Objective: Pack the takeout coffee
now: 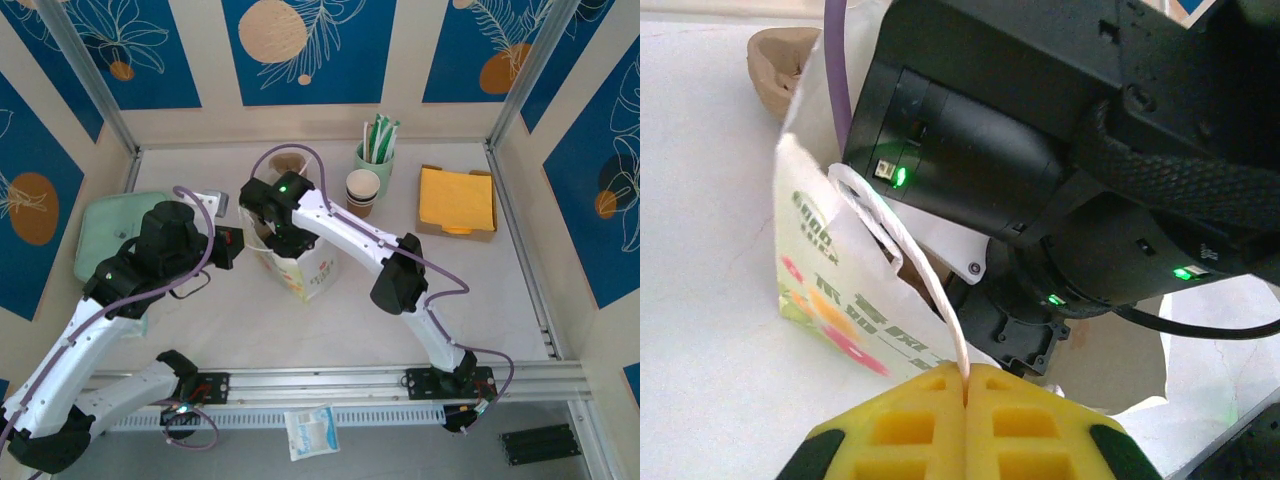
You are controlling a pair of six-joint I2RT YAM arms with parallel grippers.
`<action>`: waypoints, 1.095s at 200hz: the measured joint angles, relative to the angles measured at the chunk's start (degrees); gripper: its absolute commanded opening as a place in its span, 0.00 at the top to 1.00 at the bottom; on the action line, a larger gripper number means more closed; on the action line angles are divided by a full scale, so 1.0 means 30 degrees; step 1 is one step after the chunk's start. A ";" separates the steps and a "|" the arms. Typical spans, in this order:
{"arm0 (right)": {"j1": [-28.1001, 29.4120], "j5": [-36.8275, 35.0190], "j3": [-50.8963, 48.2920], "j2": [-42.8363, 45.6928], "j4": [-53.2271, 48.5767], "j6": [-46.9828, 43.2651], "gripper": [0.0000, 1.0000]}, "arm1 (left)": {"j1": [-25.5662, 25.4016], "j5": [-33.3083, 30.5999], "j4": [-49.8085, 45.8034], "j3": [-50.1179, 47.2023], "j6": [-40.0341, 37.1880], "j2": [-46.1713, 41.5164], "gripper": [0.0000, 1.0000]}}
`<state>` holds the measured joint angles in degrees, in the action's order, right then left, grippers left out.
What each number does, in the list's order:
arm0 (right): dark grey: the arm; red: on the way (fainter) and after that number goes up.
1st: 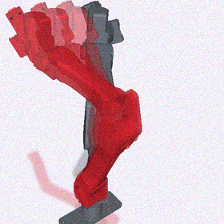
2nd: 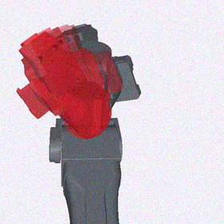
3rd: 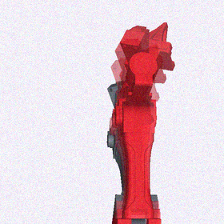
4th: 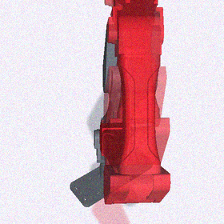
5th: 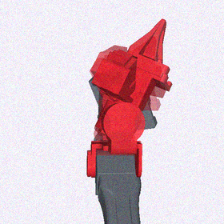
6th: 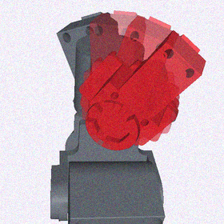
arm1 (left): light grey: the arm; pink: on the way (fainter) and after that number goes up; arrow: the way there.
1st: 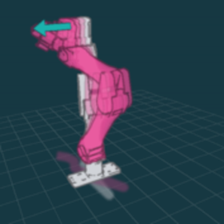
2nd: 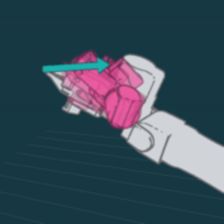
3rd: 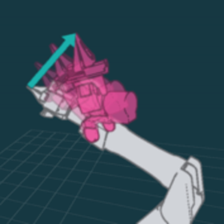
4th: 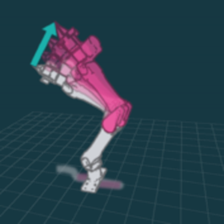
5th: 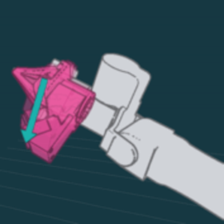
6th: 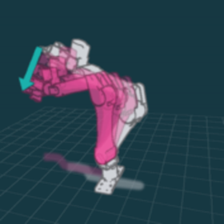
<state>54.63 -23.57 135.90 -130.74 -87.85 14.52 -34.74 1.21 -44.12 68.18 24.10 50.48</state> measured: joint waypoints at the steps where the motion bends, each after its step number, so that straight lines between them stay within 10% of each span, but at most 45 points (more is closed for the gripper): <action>1: -0.0007 0.0000 -0.0029 0.0000 -0.0007 0.0000 0.21 | 0.0000 0.0000 0.0000 0.0000 0.0000 0.0000 1.00; 219: -0.0619 0.0729 -0.2863 -0.0350 0.2120 0.0007 0.27 | 0.0000 0.0007 0.0007 0.0000 0.0000 0.0007 1.00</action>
<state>52.77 -21.39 127.31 -131.79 -81.49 14.55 -34.74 1.23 -44.10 68.18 24.10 50.50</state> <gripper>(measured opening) 0.749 0.063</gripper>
